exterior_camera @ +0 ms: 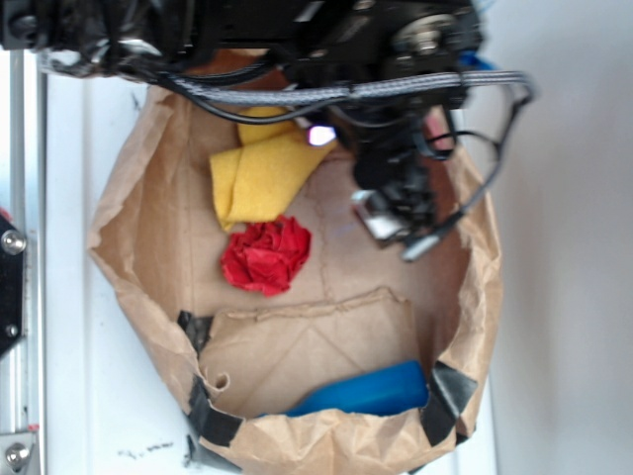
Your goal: Grab the yellow cloth.
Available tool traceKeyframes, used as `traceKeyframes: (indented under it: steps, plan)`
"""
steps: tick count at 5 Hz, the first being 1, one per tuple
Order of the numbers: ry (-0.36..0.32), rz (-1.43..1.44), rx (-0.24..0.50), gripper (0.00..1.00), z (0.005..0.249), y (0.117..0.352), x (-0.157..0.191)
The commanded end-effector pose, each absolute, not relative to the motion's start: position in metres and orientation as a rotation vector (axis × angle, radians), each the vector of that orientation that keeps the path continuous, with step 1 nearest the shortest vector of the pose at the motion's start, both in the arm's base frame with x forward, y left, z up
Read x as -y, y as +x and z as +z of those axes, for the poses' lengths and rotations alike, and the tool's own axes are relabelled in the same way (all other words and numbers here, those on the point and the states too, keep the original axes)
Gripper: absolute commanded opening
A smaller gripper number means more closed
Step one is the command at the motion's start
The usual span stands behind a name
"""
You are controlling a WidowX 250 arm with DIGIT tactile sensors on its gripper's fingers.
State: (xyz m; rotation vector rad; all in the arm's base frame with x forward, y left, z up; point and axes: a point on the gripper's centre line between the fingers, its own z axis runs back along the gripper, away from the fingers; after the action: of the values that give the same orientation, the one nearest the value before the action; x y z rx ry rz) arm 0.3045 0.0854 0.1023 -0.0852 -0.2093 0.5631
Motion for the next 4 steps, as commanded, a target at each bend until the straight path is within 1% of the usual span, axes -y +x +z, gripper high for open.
traceKeyframes:
  steps: [1, 2, 3, 4]
  plan:
    - [-0.035, 0.516, 0.374, 1.00, 0.107, 0.279, -0.129]
    - [-0.020, 0.499, 0.391, 1.00, 0.099, 0.272, -0.130]
    - [-0.004, 0.512, 0.393, 1.00, 0.096, 0.271, -0.130]
    - [-0.015, 0.542, 0.370, 1.00, 0.084, 0.269, -0.127]
